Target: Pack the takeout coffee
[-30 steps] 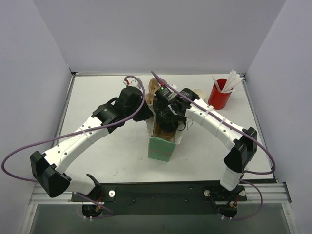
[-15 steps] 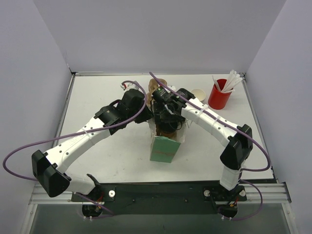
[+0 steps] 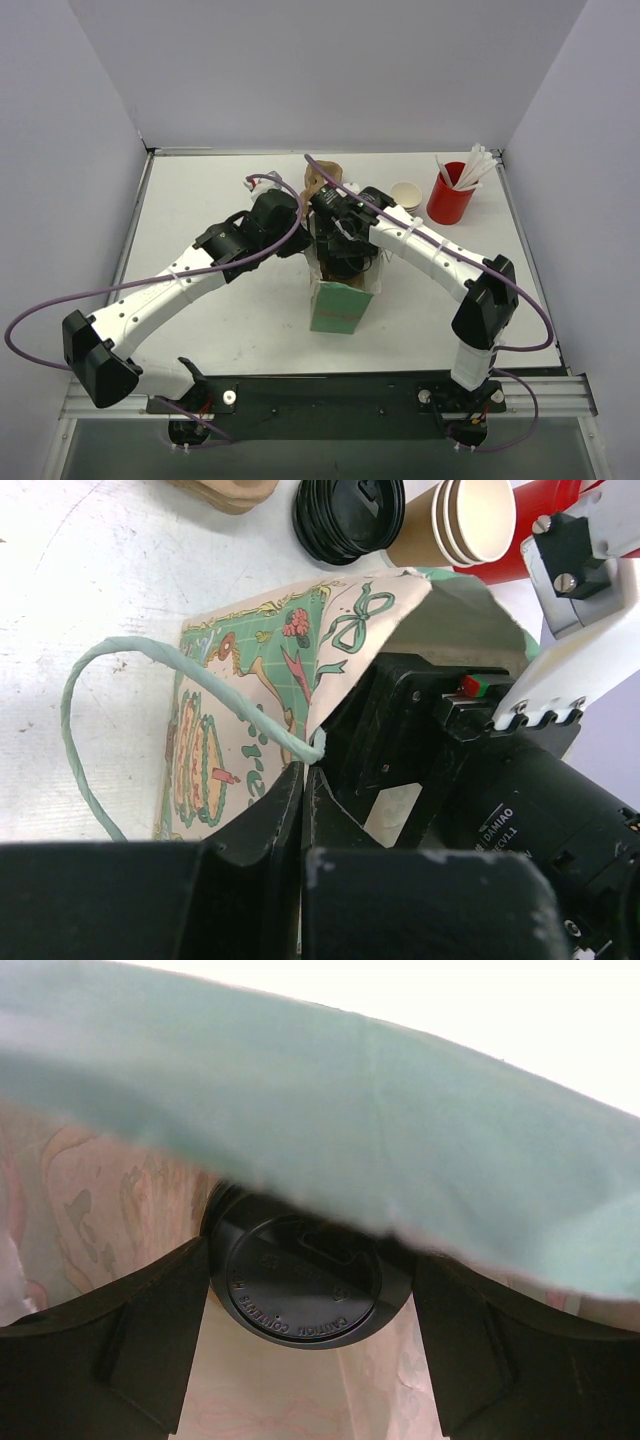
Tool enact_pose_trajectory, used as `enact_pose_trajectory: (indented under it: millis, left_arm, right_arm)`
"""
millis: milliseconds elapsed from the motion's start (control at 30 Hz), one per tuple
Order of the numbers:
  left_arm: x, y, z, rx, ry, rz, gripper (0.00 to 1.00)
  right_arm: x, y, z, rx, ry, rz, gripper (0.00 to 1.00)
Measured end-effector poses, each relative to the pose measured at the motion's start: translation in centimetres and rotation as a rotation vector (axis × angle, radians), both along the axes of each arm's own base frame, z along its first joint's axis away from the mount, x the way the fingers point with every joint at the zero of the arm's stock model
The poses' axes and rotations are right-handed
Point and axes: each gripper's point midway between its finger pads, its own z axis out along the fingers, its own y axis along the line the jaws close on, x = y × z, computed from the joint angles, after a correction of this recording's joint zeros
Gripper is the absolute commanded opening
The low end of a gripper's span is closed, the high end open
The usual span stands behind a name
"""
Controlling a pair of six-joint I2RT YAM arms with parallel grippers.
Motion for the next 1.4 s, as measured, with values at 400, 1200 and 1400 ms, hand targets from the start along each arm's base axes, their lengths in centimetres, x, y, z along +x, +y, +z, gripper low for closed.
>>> enact_pose_trajectory:
  millis: [400,1200,1400]
  left_arm:
    - [-0.5,0.5,-0.4,-0.001,-0.008,0.009,0.00]
    - [-0.7,0.2,-0.6,-0.044,-0.018,0.016,0.00]
    - [-0.8,0.4,-0.7,-0.044,-0.019,0.020,0.00]
  right_arm:
    - [-0.3,-0.1,-1.2,-0.001,0.018,-0.016,0.53]
    - [-1.0,-0.1,-0.2,0.085,-0.048,0.023,0.53]
    - [-1.6,0.1,0.3,0.095,-0.059,0.055,0.53]
